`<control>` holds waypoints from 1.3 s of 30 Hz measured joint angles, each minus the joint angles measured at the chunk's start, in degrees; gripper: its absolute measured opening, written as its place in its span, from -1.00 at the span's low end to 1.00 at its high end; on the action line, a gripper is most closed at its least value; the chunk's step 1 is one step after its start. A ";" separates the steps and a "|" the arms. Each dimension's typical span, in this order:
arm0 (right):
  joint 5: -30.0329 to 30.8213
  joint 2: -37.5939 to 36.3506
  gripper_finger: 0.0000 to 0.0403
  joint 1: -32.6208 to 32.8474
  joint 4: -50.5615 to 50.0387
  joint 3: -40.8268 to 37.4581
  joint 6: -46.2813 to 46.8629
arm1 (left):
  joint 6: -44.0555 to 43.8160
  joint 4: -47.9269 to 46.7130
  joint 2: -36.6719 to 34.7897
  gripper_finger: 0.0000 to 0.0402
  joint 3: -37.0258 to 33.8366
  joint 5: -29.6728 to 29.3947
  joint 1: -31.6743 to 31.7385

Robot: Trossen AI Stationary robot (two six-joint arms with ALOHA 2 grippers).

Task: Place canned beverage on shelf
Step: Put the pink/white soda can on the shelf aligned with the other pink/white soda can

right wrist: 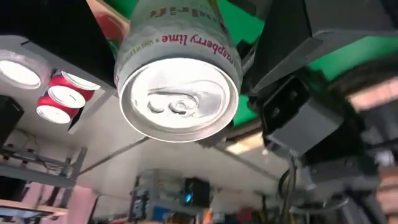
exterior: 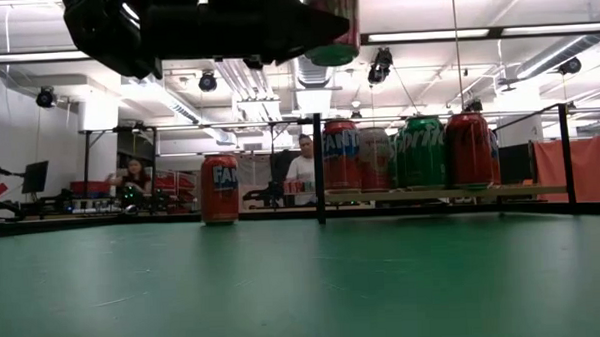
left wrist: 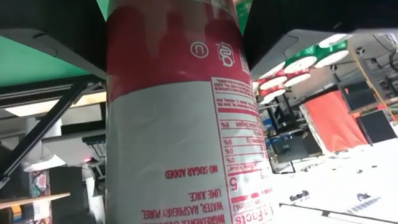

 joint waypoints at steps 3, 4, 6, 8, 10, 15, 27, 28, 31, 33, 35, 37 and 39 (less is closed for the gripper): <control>-2.63 -0.02 0.76 -0.19 -9.38 4.67 0.56 | 0.63 -0.84 0.01 0.41 -0.03 -0.66 0.06; -3.46 -0.02 0.76 -0.28 -12.47 6.24 0.57 | 0.65 -1.02 0.09 0.41 -0.10 -0.85 0.09; -5.46 -0.02 0.77 -0.47 -17.60 8.99 0.68 | 0.66 -1.00 0.11 0.41 -0.11 -1.25 0.12; -7.97 -0.02 0.77 -0.98 -20.84 11.34 0.67 | 0.66 -0.55 0.13 0.41 -0.11 -1.40 0.11; -10.19 -0.04 0.77 -1.58 -22.73 12.95 0.24 | 0.89 -0.59 0.11 0.41 -0.11 -1.34 0.09; -14.48 -0.04 0.77 -3.67 -23.90 13.81 -4.69 | 1.12 -0.53 0.12 0.41 -0.11 -1.25 0.09; -22.86 -0.03 0.77 -9.56 -24.91 13.84 -6.30 | 1.03 -0.74 0.11 0.40 -0.09 -1.62 0.14; -23.61 0.20 0.77 -9.77 -24.79 13.84 -6.55 | 1.04 -0.74 0.11 0.40 -0.09 -1.67 0.13; -24.13 0.81 0.77 -9.97 -24.77 13.86 -7.82 | 1.10 -0.65 0.11 0.40 -0.09 -2.10 0.09; -24.16 1.33 0.77 -10.24 -24.86 13.86 -8.49 | 1.12 -0.59 0.11 0.40 -0.09 -2.09 0.07; -24.22 1.78 0.77 -10.57 -24.80 13.86 -8.84 | 1.12 -0.55 0.11 0.40 -0.09 -2.20 0.07; -24.15 2.30 0.75 -10.76 -24.69 13.86 -9.49 | 1.10 -0.52 0.11 0.40 -0.07 -2.36 0.07; -24.32 2.40 0.70 -10.97 -24.55 13.81 -9.77 | 1.10 -0.50 0.11 0.40 0.00 -2.36 0.07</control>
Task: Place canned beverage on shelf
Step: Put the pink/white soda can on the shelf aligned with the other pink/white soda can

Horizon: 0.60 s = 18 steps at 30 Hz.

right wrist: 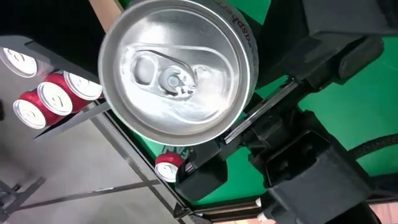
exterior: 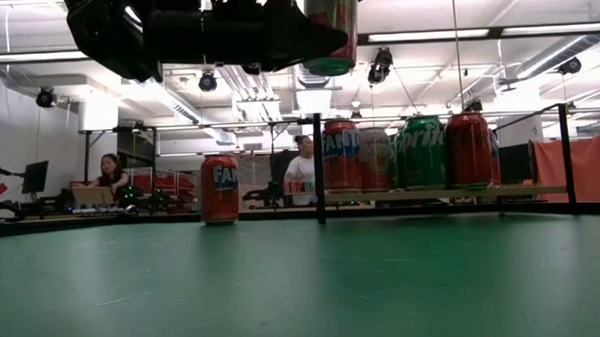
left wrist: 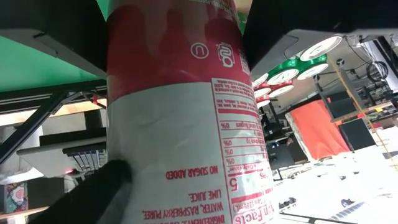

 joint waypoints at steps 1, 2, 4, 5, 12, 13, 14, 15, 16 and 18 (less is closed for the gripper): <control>-0.12 0.00 0.66 -0.19 0.07 0.00 0.08 | -0.02 0.04 0.00 0.40 0.02 -0.02 0.00; -0.38 0.02 0.60 -0.39 0.13 -0.02 0.38 | -0.04 0.07 0.00 0.41 0.02 -0.02 0.02; -0.96 -0.05 0.48 -0.78 0.04 0.00 0.63 | -0.24 0.04 0.00 0.47 0.02 -0.03 0.04; -1.15 -0.08 0.43 -0.91 0.02 0.00 0.66 | -0.27 0.03 0.00 0.51 0.02 -0.06 0.04; -1.79 -0.33 0.43 -1.32 0.13 -0.02 1.02 | -0.19 -0.02 0.00 0.64 0.02 -0.11 0.04; -1.82 -0.52 0.43 -1.32 0.15 -0.04 1.07 | -0.13 0.02 -0.01 0.64 0.02 -0.09 0.04; -1.88 -0.74 0.43 -1.32 0.19 -0.04 1.14 | -0.03 0.04 -0.10 0.64 0.02 -0.09 0.04; -1.94 -1.04 0.43 -1.33 0.22 -0.07 1.24 | 0.03 0.15 -0.15 0.65 0.06 -0.07 0.03; -2.05 -1.41 0.43 -1.34 0.22 -0.08 1.29 | 0.11 0.36 -0.19 0.65 0.12 -0.05 0.02; -2.25 -2.19 0.43 -1.37 0.12 -0.11 1.29 | 0.15 0.52 -0.34 0.65 0.15 0.02 0.02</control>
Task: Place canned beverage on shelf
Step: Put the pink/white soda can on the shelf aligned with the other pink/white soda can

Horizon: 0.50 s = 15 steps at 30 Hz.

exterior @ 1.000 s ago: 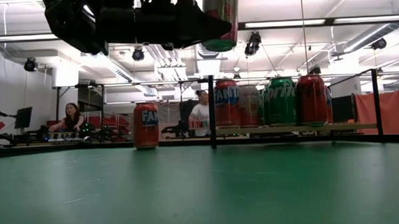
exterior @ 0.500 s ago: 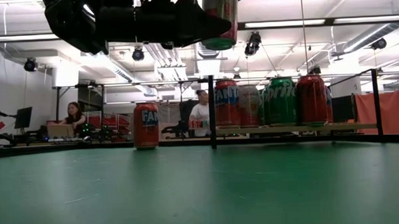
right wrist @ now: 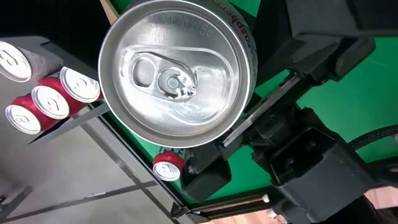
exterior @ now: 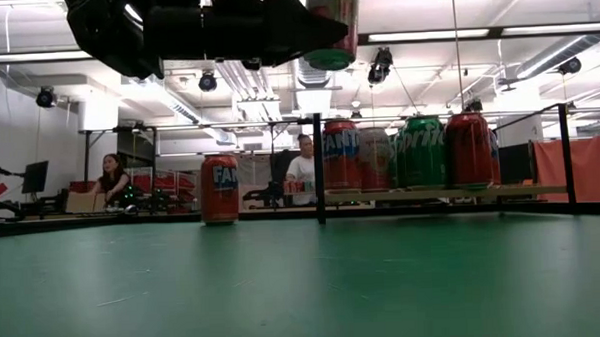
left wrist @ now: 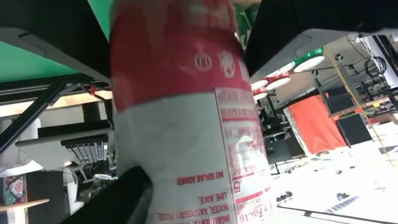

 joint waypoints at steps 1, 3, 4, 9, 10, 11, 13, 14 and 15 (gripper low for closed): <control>-0.07 -0.34 0.43 -0.02 -0.22 -0.02 0.00 | -0.02 0.00 -0.10 0.65 0.00 0.00 -0.04; -0.25 -1.03 0.43 -0.05 -0.42 -0.02 0.00 | -0.02 0.07 -0.18 0.66 0.00 0.02 -0.04; -0.46 -1.35 0.43 -0.09 -0.49 -0.02 0.00 | -0.06 0.03 -0.22 0.66 0.00 0.02 -0.06; -1.03 -2.81 0.43 -0.64 -1.99 -0.04 0.70 | -0.04 -1.48 -0.27 0.73 0.00 0.13 -0.13; -0.99 -3.00 0.43 -0.81 -2.48 -0.04 0.99 | -0.04 -1.75 -0.27 0.77 0.00 0.13 -0.13; -0.81 -3.33 0.43 -1.01 -3.18 -0.04 1.11 | -0.07 -1.96 -0.30 0.81 0.00 0.11 -0.13; -0.06 -3.93 0.43 -1.61 -5.38 -0.04 1.63 | -0.06 -2.26 -0.43 0.90 -0.04 0.30 -0.18; 0.24 -4.36 0.43 -2.07 -6.76 -0.04 2.10 | 0.07 -2.76 -0.82 0.94 -0.05 0.37 -0.21; 0.28 -4.70 0.43 -2.57 -8.43 -0.04 2.86 | 0.37 -3.68 -1.42 0.96 -0.09 0.37 -0.21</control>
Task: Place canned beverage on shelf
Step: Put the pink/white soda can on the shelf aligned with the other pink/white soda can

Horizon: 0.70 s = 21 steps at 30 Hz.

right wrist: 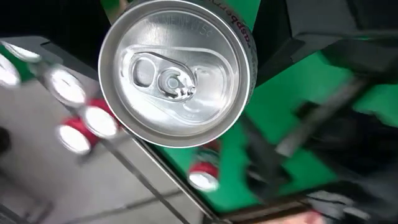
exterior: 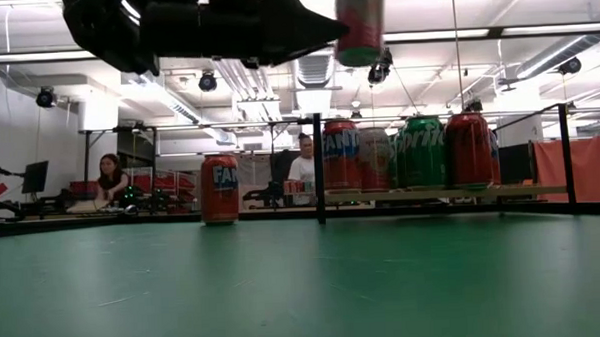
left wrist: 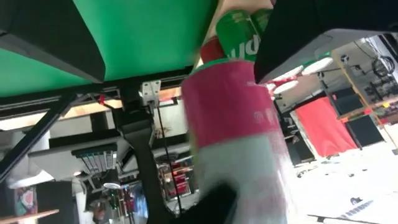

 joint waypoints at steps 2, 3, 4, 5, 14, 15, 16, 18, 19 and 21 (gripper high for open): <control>0.08 -0.63 0.43 -1.08 -3.42 0.00 1.34 | 1.15 -1.73 -1.36 0.98 0.00 -0.02 0.00; 0.04 -0.92 0.43 -1.60 -4.78 0.00 1.77 | 1.61 -2.88 -2.08 0.96 -0.06 -0.04 0.02; -0.03 -1.19 0.43 -2.15 -5.86 -0.03 2.30 | 1.93 -4.01 -2.83 0.95 -0.17 -0.07 0.06; -0.19 -1.49 0.43 -2.75 -6.46 -0.23 2.58 | 2.15 -5.01 -3.67 0.94 -0.44 -0.08 0.15; -0.62 -2.78 0.43 -5.74 -5.73 -5.66 3.04 | 5.21 -5.48 -15.30 0.90 -7.19 -0.36 0.51; -0.81 -2.78 0.43 -5.93 -5.06 -6.56 3.07 | 5.34 -4.87 -17.01 0.90 -8.21 -0.37 0.56; -1.13 -2.78 0.43 -6.16 -4.46 -7.57 3.23 | 5.55 -4.77 -18.94 0.90 -9.30 -0.37 0.69; -2.49 -2.78 0.43 -7.06 -3.33 -9.95 3.69 | 5.95 -4.88 -22.51 0.90 -11.35 -0.40 0.92; -3.66 -2.78 0.43 -7.71 -2.25 -11.21 3.91 | 6.34 -4.89 -24.37 0.90 -12.48 -0.44 0.97; -5.65 -2.78 0.43 -9.04 0.91 -13.78 4.11 | 7.36 -4.90 -27.87 0.90 -14.48 -0.46 1.01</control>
